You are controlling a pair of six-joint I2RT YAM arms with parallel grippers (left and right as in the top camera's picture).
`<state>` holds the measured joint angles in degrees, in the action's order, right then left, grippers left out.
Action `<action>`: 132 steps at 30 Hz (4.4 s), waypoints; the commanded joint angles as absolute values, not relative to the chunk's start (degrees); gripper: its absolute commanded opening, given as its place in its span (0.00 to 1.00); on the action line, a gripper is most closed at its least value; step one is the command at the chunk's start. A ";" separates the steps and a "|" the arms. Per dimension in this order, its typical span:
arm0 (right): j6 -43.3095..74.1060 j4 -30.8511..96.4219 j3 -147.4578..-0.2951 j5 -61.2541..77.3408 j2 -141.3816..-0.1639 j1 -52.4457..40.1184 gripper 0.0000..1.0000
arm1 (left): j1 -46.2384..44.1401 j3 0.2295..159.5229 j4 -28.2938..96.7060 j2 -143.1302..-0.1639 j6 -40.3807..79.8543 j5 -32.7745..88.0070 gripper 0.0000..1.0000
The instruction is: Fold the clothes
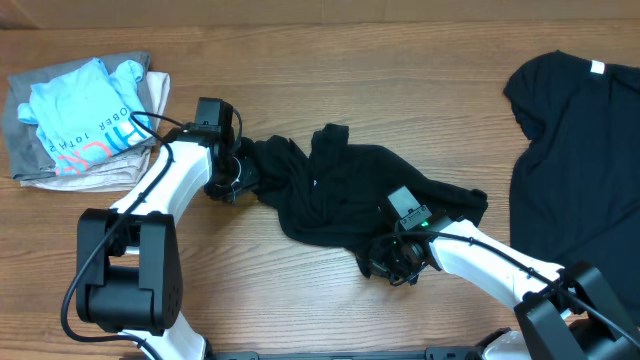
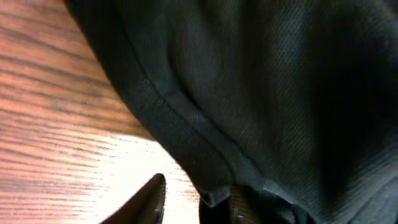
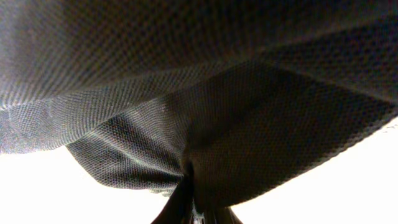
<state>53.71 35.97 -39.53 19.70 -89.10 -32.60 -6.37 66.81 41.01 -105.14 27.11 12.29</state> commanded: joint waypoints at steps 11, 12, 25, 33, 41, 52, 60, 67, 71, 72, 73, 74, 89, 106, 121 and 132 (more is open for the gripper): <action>53.15 36.05 -38.74 18.31 -90.30 -32.38 0.08 | -6.46 65.60 38.13 -105.25 20.56 16.62 0.42; 53.12 36.05 -38.74 18.31 -90.30 -32.38 0.08 | -6.57 65.21 37.50 -105.25 20.56 16.62 0.42; 53.15 36.03 -38.74 18.31 -90.30 -32.38 0.09 | -7.94 62.61 32.75 -105.27 20.51 17.82 0.32; 53.12 36.05 -38.74 18.31 -90.30 -32.38 0.08 | -7.94 62.61 32.75 -105.25 19.22 18.06 0.23; 52.21 36.64 -39.44 18.09 -88.99 -32.38 0.04 | -7.77 64.29 34.94 -104.31 18.00 18.06 0.04; 52.29 45.12 -44.77 16.12 -72.58 -32.38 0.04 | -7.75 72.88 45.41 -84.58 16.25 17.41 0.04; 52.25 53.95 -50.61 14.44 -61.25 -31.86 0.04 | -7.75 74.81 48.93 -74.26 16.27 17.34 0.04; 47.90 70.63 -66.28 10.07 -57.74 -26.20 0.04 | -7.75 83.66 53.30 -69.45 16.27 17.17 0.04; 43.92 78.11 -77.87 9.69 -58.15 -21.28 0.04 | -7.75 92.31 60.12 -69.30 16.27 14.57 0.04; 43.27 79.31 -80.05 9.61 -58.15 -20.23 0.04 | -7.75 94.43 61.63 -69.30 16.27 14.39 0.04; 42.98 80.36 -82.13 9.54 -58.26 -19.18 0.04 | -7.75 96.14 62.61 -69.30 16.27 14.41 0.04; 42.98 81.62 -84.36 9.26 -58.35 -18.02 0.04 | -7.75 97.86 63.59 -69.30 16.27 14.41 0.04; 38.48 97.03 -118.34 3.09 -62.04 -8.45 0.04 | -7.75 128.16 76.20 -68.25 16.29 14.39 0.04; 38.50 97.03 -134.15 3.01 -62.00 -8.45 0.04 | -7.75 151.85 82.37 -62.94 16.49 8.34 0.04; 39.22 97.06 -133.05 3.90 -61.47 -8.45 0.04 | -7.75 154.87 91.33 -62.89 19.46 4.91 0.04; 41.98 97.03 -124.79 -3.36 -62.24 -8.45 0.04 | -7.75 145.99 92.38 -64.10 20.29 -0.05 0.04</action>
<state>40.99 97.32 -125.14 2.46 -62.06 -8.71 -7.53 146.80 93.25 -63.18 19.49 5.21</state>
